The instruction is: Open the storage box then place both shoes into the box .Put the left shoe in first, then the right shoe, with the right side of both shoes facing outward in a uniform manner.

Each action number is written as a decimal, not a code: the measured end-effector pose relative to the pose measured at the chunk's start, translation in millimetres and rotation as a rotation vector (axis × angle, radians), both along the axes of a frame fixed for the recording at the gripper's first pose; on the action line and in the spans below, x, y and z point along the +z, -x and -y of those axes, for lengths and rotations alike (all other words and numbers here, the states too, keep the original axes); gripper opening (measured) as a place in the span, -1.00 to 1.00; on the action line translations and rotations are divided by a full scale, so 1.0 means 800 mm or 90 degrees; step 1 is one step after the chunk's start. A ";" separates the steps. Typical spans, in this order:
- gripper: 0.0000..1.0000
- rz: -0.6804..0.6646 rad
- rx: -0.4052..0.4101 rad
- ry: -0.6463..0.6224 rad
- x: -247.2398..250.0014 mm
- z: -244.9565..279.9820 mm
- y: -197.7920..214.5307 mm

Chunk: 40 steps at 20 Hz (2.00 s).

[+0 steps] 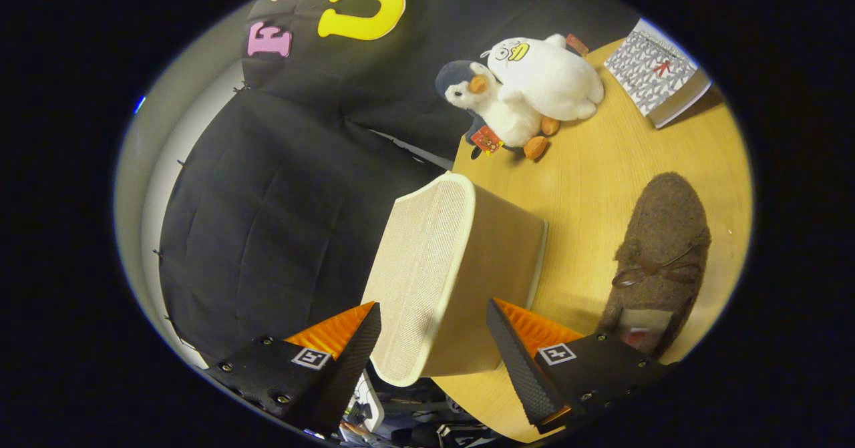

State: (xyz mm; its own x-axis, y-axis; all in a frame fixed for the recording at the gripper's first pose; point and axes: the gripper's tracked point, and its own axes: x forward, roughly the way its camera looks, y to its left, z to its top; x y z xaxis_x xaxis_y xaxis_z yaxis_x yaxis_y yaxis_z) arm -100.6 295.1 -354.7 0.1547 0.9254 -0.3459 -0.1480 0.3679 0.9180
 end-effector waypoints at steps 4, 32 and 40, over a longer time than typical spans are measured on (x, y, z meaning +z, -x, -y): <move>0.82 -0.023 0.007 -0.008 -0.014 -0.012 0.002; -0.90 0.097 0.030 -0.020 0.187 -0.117 -0.042; -0.90 0.171 0.099 0.035 0.238 -0.309 -0.017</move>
State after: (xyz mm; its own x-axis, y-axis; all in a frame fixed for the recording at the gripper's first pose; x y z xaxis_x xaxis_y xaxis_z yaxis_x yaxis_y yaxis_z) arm -86.6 542.5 -163.9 0.1052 0.9262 -0.3620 -0.4407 0.3697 0.8180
